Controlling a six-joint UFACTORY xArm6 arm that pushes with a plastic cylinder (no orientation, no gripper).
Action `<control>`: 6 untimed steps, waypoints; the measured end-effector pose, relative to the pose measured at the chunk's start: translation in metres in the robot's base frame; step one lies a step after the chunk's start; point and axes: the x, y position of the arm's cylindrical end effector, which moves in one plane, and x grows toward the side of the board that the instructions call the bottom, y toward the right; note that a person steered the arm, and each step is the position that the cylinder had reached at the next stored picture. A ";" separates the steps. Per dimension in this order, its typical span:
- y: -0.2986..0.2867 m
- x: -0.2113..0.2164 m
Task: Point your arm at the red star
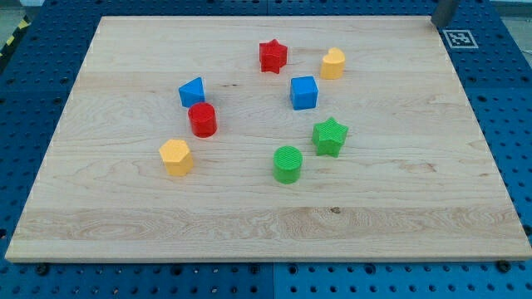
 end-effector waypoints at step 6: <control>-0.352 0.063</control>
